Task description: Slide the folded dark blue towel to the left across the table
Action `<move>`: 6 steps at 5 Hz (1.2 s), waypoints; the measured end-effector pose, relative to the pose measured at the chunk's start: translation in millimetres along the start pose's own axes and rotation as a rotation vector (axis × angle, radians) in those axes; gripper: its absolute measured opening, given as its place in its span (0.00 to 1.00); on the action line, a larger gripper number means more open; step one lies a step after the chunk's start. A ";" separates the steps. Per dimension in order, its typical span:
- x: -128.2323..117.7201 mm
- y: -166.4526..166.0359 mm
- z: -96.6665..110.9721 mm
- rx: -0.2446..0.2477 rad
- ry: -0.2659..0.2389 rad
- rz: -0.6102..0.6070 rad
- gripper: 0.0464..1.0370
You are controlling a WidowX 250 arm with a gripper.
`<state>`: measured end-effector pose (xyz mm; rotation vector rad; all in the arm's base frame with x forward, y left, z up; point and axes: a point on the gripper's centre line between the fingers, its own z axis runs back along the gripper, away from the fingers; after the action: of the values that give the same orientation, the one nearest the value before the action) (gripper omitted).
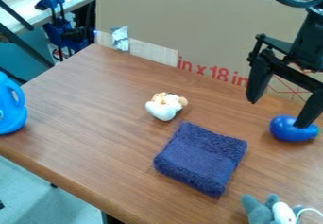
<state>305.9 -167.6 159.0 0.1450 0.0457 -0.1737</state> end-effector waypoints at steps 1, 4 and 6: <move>-1.1 -0.5 -15.2 0.014 0.039 -0.004 0.97; 11.1 56.9 -58.5 -0.123 -0.025 0.099 0.97; 22.5 50.9 -101.4 -0.156 0.032 0.067 0.97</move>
<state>333.7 -106.9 64.7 -0.0068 0.0854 -0.1009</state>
